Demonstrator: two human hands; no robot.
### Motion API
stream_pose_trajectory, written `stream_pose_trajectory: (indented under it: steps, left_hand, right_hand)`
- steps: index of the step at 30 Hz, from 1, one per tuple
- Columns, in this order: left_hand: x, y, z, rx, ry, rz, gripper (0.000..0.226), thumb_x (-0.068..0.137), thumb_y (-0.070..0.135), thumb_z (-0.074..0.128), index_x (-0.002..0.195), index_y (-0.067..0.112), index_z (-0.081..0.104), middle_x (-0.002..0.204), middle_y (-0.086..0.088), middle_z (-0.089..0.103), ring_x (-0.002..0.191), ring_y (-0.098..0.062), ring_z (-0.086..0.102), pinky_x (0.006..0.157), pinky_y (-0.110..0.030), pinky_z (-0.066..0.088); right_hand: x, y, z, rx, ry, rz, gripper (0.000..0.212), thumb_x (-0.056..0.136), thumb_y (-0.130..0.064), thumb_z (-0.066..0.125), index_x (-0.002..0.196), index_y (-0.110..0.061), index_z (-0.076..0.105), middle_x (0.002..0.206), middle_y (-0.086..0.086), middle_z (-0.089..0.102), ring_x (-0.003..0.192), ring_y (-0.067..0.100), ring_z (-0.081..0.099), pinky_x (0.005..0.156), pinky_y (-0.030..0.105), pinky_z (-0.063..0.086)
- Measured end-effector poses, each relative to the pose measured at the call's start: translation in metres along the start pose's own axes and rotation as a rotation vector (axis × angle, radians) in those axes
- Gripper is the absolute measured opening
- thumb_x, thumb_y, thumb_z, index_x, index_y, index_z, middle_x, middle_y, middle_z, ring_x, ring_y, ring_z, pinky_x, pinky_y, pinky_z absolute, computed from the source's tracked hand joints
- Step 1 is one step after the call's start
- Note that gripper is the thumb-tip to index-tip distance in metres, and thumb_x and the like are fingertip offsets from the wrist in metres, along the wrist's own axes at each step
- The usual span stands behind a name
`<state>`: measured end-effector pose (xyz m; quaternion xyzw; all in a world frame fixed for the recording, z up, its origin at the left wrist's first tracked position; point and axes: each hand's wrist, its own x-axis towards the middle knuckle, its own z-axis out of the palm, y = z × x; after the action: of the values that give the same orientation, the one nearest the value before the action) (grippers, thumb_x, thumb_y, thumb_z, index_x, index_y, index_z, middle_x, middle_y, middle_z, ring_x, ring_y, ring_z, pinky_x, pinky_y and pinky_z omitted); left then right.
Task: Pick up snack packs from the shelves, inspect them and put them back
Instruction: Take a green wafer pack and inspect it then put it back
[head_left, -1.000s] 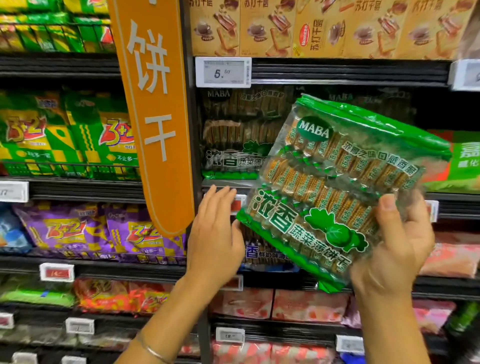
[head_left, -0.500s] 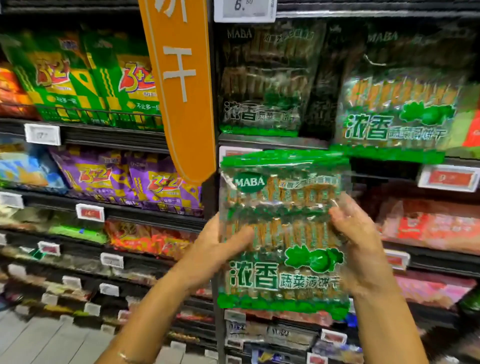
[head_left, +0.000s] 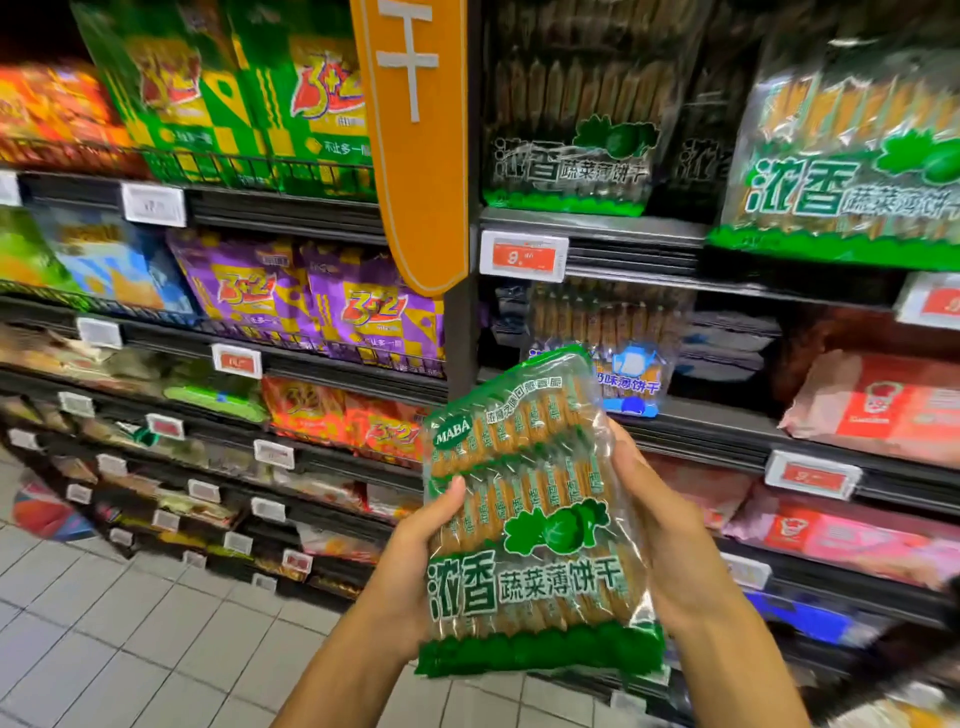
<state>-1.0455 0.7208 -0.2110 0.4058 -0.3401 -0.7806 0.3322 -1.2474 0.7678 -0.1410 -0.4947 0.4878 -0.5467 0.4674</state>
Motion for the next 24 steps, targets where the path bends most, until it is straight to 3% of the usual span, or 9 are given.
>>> stream_pose_trajectory:
  steps: [4,7,9,10,12,17,20,23,24]
  left_hand:
    - [-0.008,0.011,-0.005,0.050,0.113,0.048,0.031,0.076,0.054,0.071,0.097,0.034,0.085,0.107,0.008,0.081,0.100,-0.008,0.075,0.078,-0.033,0.055]
    - [-0.015,0.023,-0.018,0.105,0.136,0.041,0.039,0.103,0.030,0.051,0.131,0.012,0.071,0.141,-0.012,0.066,0.133,-0.018,0.060,0.103,-0.030,0.047]
    - [-0.024,0.024,-0.024,0.074,0.115,0.028,0.035,0.093,0.038,0.057,0.107,0.022,0.084,0.112,-0.003,0.080,0.100,-0.007,0.076,0.068,-0.016,0.059]
    - [-0.031,0.021,-0.033,0.037,0.078,0.053,0.031,0.084,0.043,0.061,0.092,0.027,0.086,0.092,0.007,0.082,0.076,0.000,0.076,0.049,-0.014,0.054]
    - [-0.048,0.019,-0.050,0.043,0.043,0.063,0.032,0.074,0.050,0.066,0.094,0.030,0.080,0.082,0.013,0.080,0.067,-0.002,0.075,0.050,-0.020,0.052]
    - [-0.064,0.031,-0.082,0.121,0.082,0.028,0.084,0.060,0.068,0.081,0.132,0.027,0.065,0.135,0.011,0.068,0.132,-0.019,0.054,0.115,-0.047,0.039]
    - [-0.067,0.030,-0.088,0.209,0.042,0.040,0.101,0.059,0.079,0.084,0.141,0.024,0.061,0.140,0.002,0.067,0.131,-0.021,0.060,0.112,-0.042,0.044]
    - [-0.075,0.029,-0.094,0.253,-0.109,0.145,0.033,0.108,0.036,0.045,0.131,0.017,0.060,0.136,-0.016,0.059,0.111,-0.019,0.071,0.092,-0.028,0.053]
    - [-0.073,0.023,-0.100,0.275,-0.195,0.210,0.040,0.108,0.033,0.036,0.128,0.010,0.062,0.135,-0.023,0.060,0.110,-0.025,0.069,0.092,-0.032,0.052]
  right_hand:
    - [-0.007,0.006,0.020,0.063,0.018,0.080,0.060,0.080,-0.069,0.067,0.137,-0.052,0.057,0.142,-0.033,0.056,0.130,-0.016,0.049,0.094,0.011,0.039]
    - [-0.018,0.006,0.037,0.111,0.078,0.119,0.042,0.081,-0.065,0.061,0.124,-0.068,0.060,0.131,-0.045,0.057,0.118,-0.026,0.051,0.089,0.006,0.047]
    - [-0.024,0.000,0.053,0.117,0.036,0.172,0.018,0.084,-0.073,0.061,0.102,-0.074,0.065,0.113,-0.050,0.062,0.102,-0.031,0.055,0.077,0.008,0.049]
    - [-0.027,0.000,0.057,0.133,0.036,0.199,0.023,0.082,-0.076,0.063,0.105,-0.070,0.068,0.115,-0.045,0.065,0.104,-0.026,0.058,0.080,0.014,0.047]
    - [-0.033,0.006,0.066,0.158,0.069,0.235,0.039,0.073,-0.077,0.069,0.108,-0.061,0.072,0.119,-0.037,0.069,0.104,-0.021,0.062,0.084,0.021,0.042]
    - [-0.050,0.028,0.087,0.214,0.117,0.342,0.111,0.043,-0.075,0.092,0.142,-0.040,0.059,0.138,-0.014,0.068,0.126,0.002,0.063,0.107,0.042,0.047]
    - [-0.063,0.047,0.103,0.275,0.248,0.474,0.096,0.065,-0.065,0.086,0.148,-0.028,0.055,0.151,0.008,0.058,0.146,0.033,0.046,0.121,0.065,0.029]
    - [-0.075,0.059,0.110,0.279,0.381,0.515,0.075,0.067,-0.065,0.076,0.131,-0.026,0.069,0.129,0.005,0.074,0.127,0.030,0.064,0.112,0.054,0.046]
    - [-0.081,0.059,0.111,0.250,0.415,0.520,0.069,0.068,-0.066,0.074,0.127,-0.030,0.070,0.118,-0.002,0.078,0.115,0.021,0.071,0.101,0.045,0.053]
